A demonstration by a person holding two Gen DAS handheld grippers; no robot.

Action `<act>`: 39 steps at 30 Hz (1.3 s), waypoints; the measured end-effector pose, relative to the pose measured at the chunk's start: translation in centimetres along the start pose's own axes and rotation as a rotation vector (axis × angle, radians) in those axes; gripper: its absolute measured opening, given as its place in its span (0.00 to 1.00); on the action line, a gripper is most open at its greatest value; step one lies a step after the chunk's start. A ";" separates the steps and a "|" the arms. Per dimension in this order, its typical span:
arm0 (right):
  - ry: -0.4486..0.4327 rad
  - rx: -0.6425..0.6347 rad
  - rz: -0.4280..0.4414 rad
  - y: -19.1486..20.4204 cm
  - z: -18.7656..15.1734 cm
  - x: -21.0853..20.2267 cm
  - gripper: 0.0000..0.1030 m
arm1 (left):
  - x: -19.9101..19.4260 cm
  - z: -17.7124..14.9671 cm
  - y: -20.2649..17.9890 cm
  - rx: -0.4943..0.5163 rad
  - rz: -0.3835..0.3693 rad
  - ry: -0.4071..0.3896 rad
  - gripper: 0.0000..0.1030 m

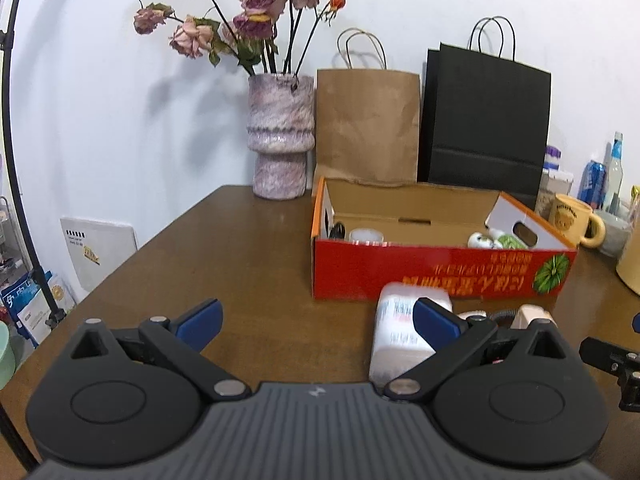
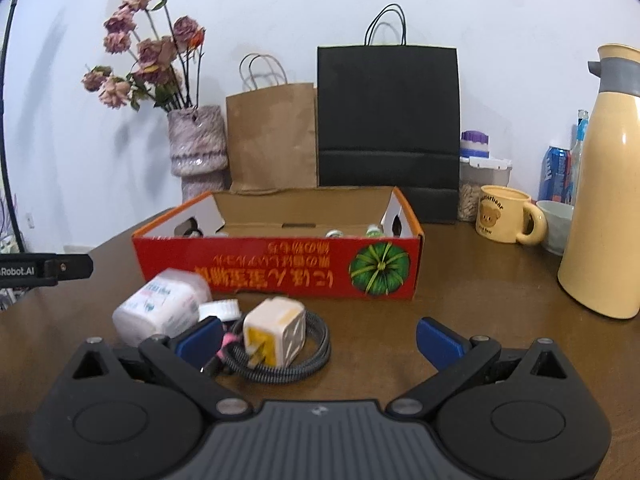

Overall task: Organize rigid objects
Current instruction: 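Withdraw both open tools from the box toward the remaining table items, then close the right tool on the white plug adapter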

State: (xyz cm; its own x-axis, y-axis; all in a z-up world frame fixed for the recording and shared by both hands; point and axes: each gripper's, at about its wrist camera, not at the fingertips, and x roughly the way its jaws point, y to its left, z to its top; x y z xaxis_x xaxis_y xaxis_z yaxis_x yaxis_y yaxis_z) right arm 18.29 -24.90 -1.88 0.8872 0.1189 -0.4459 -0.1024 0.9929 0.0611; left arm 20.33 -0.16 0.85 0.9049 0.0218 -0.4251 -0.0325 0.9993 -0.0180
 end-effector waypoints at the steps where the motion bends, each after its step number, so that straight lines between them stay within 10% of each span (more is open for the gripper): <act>1: 0.009 -0.002 0.000 0.1 -0.2 -0.1 1.00 | 0.0 -0.2 0.2 0.001 0.001 0.006 1.00; 18: 0.082 0.029 0.030 0.1 0.1 3.4 0.97 | 1.3 -0.8 2.0 -0.048 0.017 0.072 1.00; 27: 0.092 0.025 0.062 1.3 1.3 6.7 0.73 | 1.4 -0.9 2.0 -0.052 0.019 0.075 1.00; 32: 0.136 0.026 0.068 1.9 1.2 8.0 0.38 | 1.5 -0.9 2.0 -0.051 0.021 0.080 1.00; 39: 0.100 0.081 0.068 1.1 1.0 7.2 0.35 | 1.5 -1.0 1.9 -0.046 0.020 0.077 1.00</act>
State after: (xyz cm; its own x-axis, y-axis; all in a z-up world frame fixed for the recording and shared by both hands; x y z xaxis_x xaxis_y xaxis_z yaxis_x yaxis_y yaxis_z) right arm 25.05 -23.00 -4.10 0.8298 0.1901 -0.5248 -0.1206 0.9791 0.1639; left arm 21.19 1.70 -0.71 0.8686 0.0380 -0.4941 -0.0718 0.9962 -0.0496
